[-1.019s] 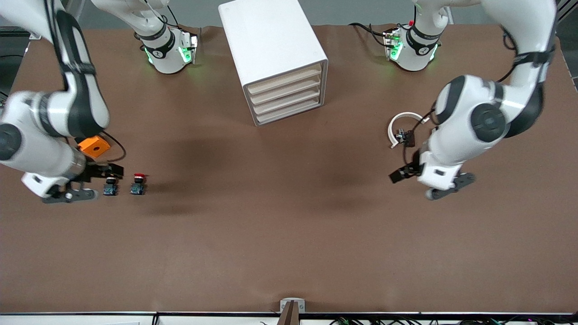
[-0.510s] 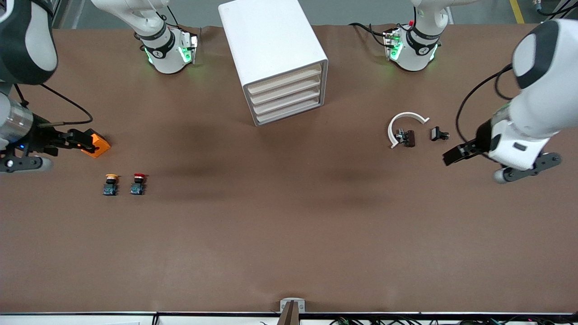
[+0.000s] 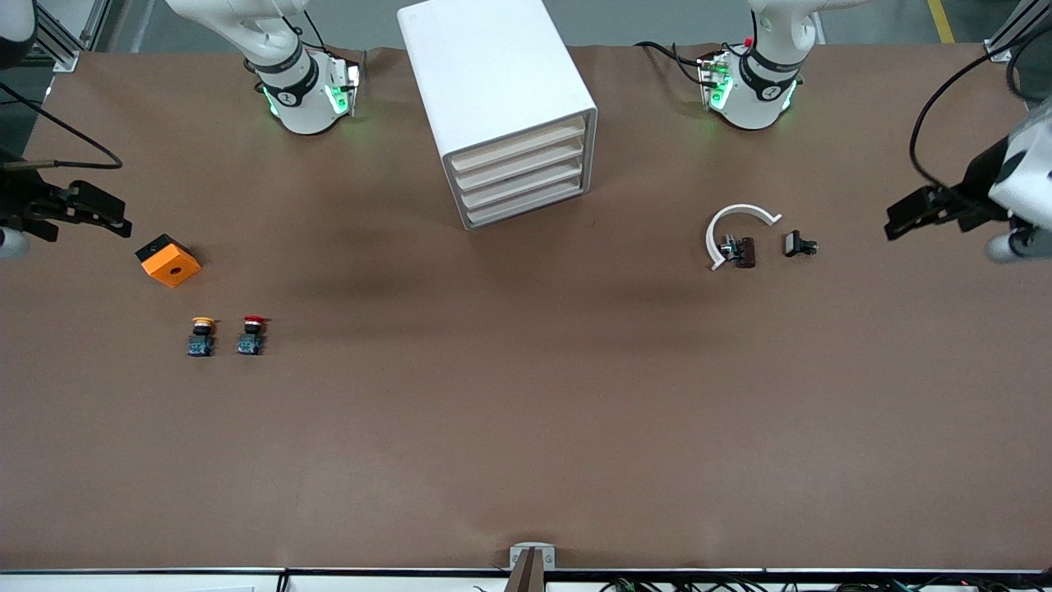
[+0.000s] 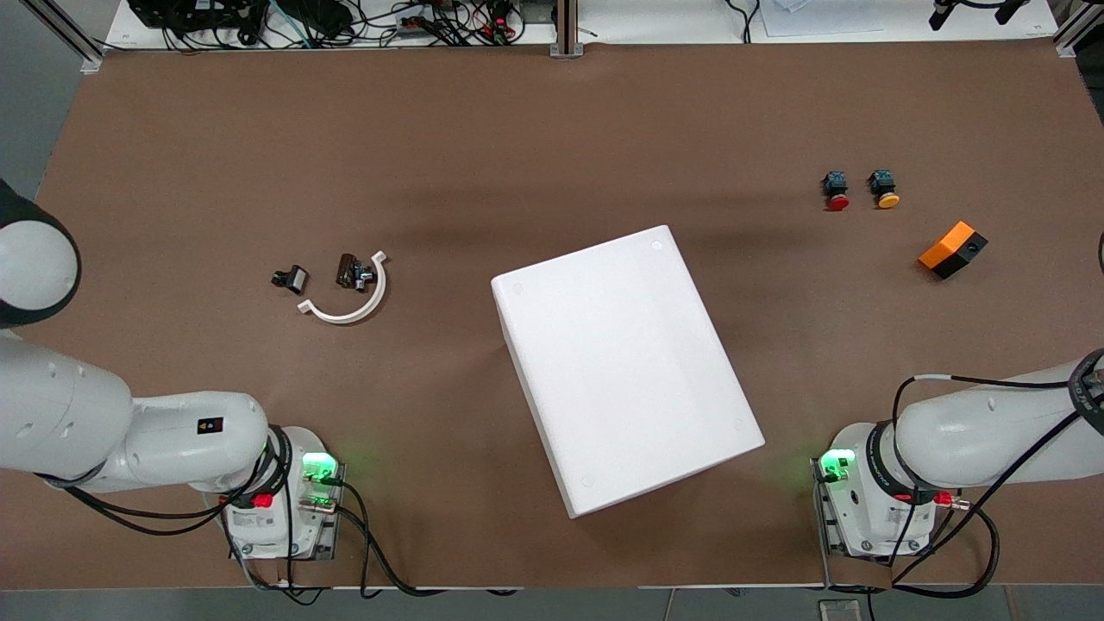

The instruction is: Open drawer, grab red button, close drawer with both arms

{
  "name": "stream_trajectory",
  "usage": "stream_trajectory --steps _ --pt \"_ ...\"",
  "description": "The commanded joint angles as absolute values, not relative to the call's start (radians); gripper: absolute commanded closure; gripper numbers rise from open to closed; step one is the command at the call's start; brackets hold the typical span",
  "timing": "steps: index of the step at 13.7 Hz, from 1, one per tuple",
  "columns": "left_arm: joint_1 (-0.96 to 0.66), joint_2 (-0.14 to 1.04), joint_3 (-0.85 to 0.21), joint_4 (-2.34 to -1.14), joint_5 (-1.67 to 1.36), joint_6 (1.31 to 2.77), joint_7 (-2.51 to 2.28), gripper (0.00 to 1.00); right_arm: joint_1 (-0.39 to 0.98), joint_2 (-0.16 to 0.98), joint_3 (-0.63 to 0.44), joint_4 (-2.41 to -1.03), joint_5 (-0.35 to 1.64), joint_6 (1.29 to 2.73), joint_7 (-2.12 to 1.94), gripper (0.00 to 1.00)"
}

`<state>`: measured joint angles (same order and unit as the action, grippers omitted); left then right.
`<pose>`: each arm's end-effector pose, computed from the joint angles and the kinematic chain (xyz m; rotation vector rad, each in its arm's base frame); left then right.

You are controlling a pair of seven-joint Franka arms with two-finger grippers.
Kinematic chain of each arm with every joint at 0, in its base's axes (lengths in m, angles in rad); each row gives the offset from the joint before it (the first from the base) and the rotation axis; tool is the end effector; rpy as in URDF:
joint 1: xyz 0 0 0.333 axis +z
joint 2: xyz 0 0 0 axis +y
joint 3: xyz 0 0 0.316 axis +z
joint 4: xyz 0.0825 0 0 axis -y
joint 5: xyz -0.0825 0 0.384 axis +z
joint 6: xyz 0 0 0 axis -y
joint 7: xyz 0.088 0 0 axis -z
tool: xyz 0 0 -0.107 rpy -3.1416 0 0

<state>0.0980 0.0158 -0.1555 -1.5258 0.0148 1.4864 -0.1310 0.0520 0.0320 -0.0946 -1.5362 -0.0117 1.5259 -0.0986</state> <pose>0.5500 -0.0292 0.6298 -3.1209 -0.1160 0.0837 0.5592 -0.0242 0.6192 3.1279 0.0871 -0.0674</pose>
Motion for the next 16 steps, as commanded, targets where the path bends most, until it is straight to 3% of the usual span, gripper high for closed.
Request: stream_trajectory --steps 1,5,16 --pt "0.072 -0.052 -0.135 -1.551 -0.003 1.448 -0.1 0.0 0.045 0.041 -0.09 -1.499 -0.002 1.511 -0.09 0.0" --pt "0.072 -0.132 -0.135 -1.63 -0.025 1.453 -0.1 0.0 0.038 0.04 -0.091 -1.491 -0.014 1.509 -0.087 0.0" --pt "0.078 -0.107 -0.144 -1.621 -0.032 1.476 -0.126 0.0 0.04 0.044 -0.089 -1.471 -0.014 1.508 -0.086 0.0"
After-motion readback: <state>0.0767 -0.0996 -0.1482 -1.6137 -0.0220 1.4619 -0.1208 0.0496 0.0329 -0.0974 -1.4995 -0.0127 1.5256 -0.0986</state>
